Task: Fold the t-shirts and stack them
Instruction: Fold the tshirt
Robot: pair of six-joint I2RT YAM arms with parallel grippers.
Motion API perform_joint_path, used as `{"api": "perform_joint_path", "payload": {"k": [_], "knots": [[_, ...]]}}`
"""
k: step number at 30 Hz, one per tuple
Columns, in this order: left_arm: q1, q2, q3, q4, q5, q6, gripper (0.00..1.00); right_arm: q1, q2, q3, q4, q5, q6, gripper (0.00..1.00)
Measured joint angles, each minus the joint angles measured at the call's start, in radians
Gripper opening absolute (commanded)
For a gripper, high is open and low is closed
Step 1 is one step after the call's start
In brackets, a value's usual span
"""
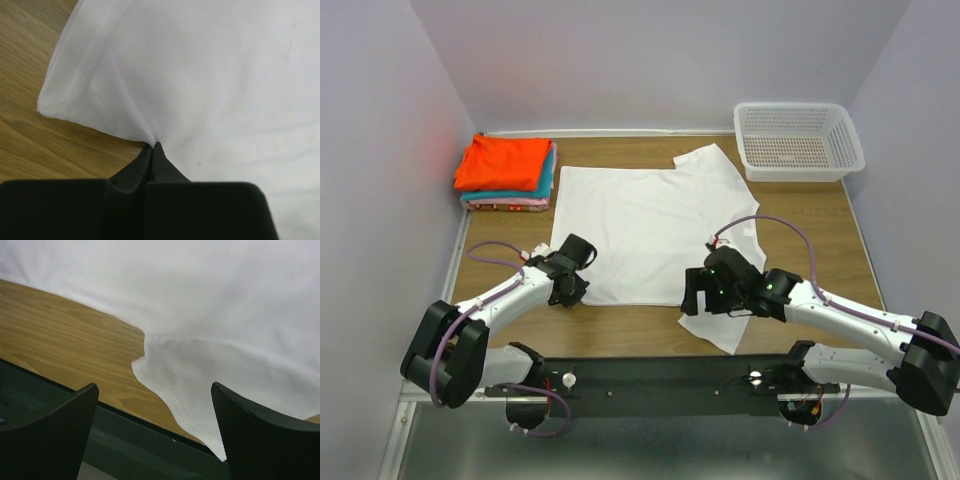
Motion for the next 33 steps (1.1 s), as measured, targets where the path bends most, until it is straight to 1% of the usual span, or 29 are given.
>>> {"api": "perform_joint_path", "payload": {"k": [4,7,10,11,14,16,19,20,22,23,24,28,29,31,33], "knots": [[0.000,-0.002,0.000,0.000,0.000,0.005,0.00,0.000,0.008,-0.014,-0.056,-0.044,-0.014,0.98],[0.000,-0.001,0.001,0.000,0.002,0.012,0.00,0.000,0.034,-0.036,-0.084,-0.083,-0.021,0.94],[0.000,0.007,0.007,-0.003,0.002,0.021,0.00,0.000,0.072,-0.066,-0.101,-0.114,-0.023,0.88],[0.000,0.012,0.011,-0.004,0.003,0.024,0.00,0.000,0.081,-0.076,-0.106,-0.123,-0.024,0.84],[0.000,0.019,0.016,-0.005,0.006,0.028,0.00,0.000,0.099,-0.092,-0.125,-0.142,-0.027,0.79],[0.000,0.021,0.017,-0.005,0.006,0.031,0.00,0.001,0.104,-0.092,-0.126,-0.146,-0.028,0.72],[0.000,0.021,0.018,-0.006,0.006,0.032,0.00,0.003,0.120,-0.089,-0.129,-0.141,-0.016,0.53],[0.000,0.021,0.018,-0.006,0.007,0.032,0.00,0.004,0.128,-0.087,-0.133,-0.136,-0.007,0.40],[0.000,0.023,0.019,-0.007,0.007,0.033,0.00,0.005,0.140,-0.084,-0.137,-0.110,0.018,0.34],[0.000,0.023,0.019,-0.007,0.007,0.034,0.00,0.005,0.145,-0.084,-0.143,-0.100,0.026,0.26],[0.000,0.023,0.020,-0.008,0.007,0.034,0.00,0.005,0.146,-0.083,-0.146,-0.092,0.032,0.23],[0.000,0.023,0.020,-0.008,0.007,0.038,0.00,0.007,0.143,-0.082,-0.171,-0.047,0.070,0.19],[0.000,0.023,0.021,-0.008,0.008,0.039,0.00,0.007,0.141,-0.080,-0.177,-0.037,0.074,0.15],[0.000,0.023,0.021,-0.008,0.008,0.043,0.00,0.007,0.137,-0.078,-0.192,-0.017,0.077,0.14],[0.000,0.027,0.025,-0.012,0.010,0.049,0.00,0.007,0.133,-0.071,-0.211,0.006,0.077,0.06]]}}
